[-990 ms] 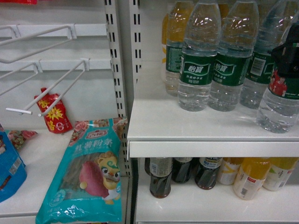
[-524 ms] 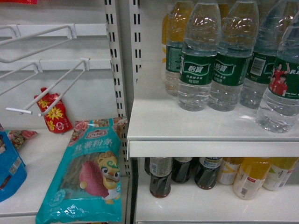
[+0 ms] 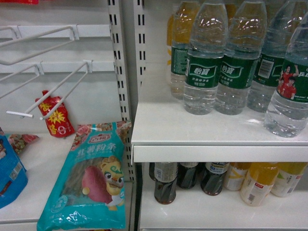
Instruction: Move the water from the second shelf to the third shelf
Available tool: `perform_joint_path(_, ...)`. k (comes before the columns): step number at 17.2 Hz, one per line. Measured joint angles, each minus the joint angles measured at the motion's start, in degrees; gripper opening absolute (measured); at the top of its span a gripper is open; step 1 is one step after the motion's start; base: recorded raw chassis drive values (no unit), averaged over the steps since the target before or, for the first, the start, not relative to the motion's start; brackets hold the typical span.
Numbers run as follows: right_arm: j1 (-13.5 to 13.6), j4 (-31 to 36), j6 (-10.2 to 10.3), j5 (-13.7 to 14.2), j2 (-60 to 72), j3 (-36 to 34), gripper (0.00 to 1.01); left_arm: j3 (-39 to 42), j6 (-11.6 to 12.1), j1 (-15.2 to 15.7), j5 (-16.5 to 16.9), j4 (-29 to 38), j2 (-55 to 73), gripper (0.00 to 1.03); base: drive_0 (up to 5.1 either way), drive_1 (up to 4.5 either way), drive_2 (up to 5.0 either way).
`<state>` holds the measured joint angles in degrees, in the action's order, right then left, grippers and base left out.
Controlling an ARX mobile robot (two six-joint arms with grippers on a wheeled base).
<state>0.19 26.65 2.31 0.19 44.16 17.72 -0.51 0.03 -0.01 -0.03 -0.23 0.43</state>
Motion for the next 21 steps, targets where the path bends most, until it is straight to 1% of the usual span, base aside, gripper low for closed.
perform_joint_path(1,-0.3,-1.4,-0.9,0.1,-3.5,-2.5,0.73,0.0,0.0,0.0,0.0,0.0,0.0,0.98,0.0,0.00,0.0)
perform_joint_path(4,-0.2,-5.3,-1.6,-0.1,-9.6,-6.1,0.46,0.0,0.0,0.0,0.0,0.0,0.0,0.98,0.0,0.00,0.0)
perform_joint_path(6,-0.2,-6.0,-1.9,-0.1,-14.7,-7.8,0.20,0.0,0.0,0.0,0.0,0.0,0.0,0.98,0.0,0.00,0.0)
perform_joint_path(7,-0.2,-4.5,-1.9,-0.1,-15.5,-9.9,0.06,0.0,0.0,0.0,0.0,0.0,0.0,0.98,0.0,0.00,0.0)
perform_joint_path(8,-0.2,-5.0,-2.1,-0.1,-16.1,-11.9,0.02,0.0,0.0,0.0,0.0,0.0,0.0,0.98,0.0,0.00,0.0)
perform_joint_path(9,-0.2,-5.8,-2.2,-0.1,-17.2,-13.2,0.02,0.0,0.0,0.0,0.0,0.0,0.0,0.98,0.0,0.00,0.0)
perform_joint_path(16,-0.2,-10.9,-2.2,-0.1,-26.0,-15.5,0.02,0.0,0.0,0.0,0.0,0.0,0.0,0.98,0.0,0.00,0.0)
perform_joint_path(18,-0.2,-10.3,-2.2,-0.2,-27.9,-17.1,0.02,0.0,0.0,0.0,0.0,0.0,0.0,0.98,0.0,0.00,0.0)
perform_joint_path(21,-0.2,-12.9,-2.2,-0.2,-30.8,-17.1,0.02,0.0,0.0,0.0,0.0,0.0,0.0,0.98,0.0,0.00,0.0)
